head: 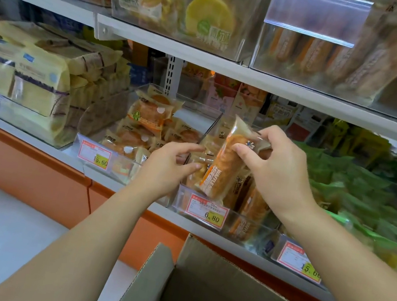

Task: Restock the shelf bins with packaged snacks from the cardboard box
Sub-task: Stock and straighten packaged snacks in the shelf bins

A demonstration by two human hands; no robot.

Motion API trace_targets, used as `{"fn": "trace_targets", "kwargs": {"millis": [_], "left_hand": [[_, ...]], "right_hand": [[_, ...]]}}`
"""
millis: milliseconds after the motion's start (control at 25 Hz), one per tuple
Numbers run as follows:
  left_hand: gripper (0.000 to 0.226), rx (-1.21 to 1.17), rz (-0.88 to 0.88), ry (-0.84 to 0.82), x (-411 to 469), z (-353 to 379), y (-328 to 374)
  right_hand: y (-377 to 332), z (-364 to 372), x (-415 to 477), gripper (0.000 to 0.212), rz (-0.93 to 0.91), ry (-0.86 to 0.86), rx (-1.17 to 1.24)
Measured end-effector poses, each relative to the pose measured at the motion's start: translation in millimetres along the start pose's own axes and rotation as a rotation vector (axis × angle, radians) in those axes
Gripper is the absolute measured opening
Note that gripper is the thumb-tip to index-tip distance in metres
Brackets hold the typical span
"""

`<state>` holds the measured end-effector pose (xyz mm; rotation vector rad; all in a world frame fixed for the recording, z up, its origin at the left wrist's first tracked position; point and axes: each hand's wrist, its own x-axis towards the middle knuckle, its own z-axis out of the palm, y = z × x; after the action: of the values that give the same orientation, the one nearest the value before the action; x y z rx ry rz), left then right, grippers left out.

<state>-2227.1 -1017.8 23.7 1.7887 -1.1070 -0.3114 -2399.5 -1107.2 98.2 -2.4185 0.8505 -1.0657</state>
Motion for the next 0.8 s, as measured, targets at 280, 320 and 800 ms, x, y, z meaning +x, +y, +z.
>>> {"fn": "trace_targets", "kwargs": {"millis": [280,320,800], "left_hand": [[0.038,-0.027,0.03,-0.031,2.2,-3.8,-1.9],[0.044,-0.033,0.028,-0.077,2.1,-7.9,-2.1],[0.094,0.234,0.069,-0.129,6.6,6.0,0.2]], "right_hand": [[-3.9,12.8,-4.9,0.019,-0.227,-0.028,-0.105],[-2.5,11.7,-0.7,0.02,-0.229,-0.039,-0.12],[16.1,10.2,9.9,0.034,-0.106,-0.207,-0.085]]}}
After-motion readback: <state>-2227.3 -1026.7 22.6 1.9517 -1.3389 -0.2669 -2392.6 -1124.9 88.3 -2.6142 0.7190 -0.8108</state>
